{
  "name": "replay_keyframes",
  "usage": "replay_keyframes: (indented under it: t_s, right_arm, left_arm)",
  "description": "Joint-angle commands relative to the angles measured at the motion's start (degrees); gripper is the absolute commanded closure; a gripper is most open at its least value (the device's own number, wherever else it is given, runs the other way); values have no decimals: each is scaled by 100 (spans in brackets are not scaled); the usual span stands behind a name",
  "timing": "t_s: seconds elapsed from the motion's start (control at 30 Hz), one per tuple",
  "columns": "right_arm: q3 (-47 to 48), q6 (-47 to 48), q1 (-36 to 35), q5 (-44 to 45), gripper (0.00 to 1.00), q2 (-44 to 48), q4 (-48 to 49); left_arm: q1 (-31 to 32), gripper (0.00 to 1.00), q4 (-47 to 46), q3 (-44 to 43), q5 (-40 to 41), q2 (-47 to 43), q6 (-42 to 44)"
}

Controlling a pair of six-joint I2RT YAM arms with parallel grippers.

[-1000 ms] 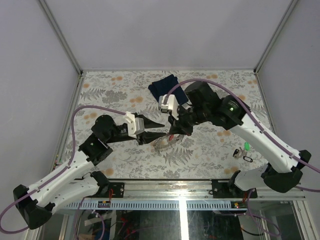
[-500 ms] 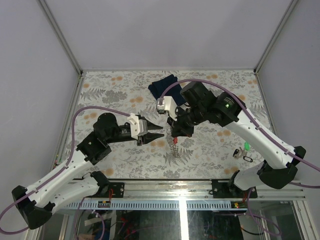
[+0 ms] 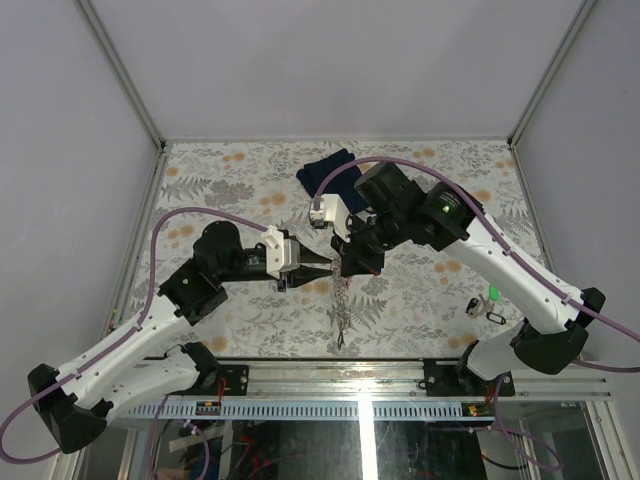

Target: Put the keys on the keyring

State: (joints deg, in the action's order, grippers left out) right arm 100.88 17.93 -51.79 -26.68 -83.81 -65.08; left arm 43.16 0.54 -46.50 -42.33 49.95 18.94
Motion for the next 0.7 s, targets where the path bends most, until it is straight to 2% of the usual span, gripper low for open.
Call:
replay_keyframes:
  t_s: [0.0,0.67]
  right_arm:
    - [286,-97,-48,-221,100,-38,43]
    - [178,-116,-44,-237,100,48,158]
  left_arm:
    - [48,76,-86,-243,-184,34,9]
    - [188,80,121,-443,-250,374,173]
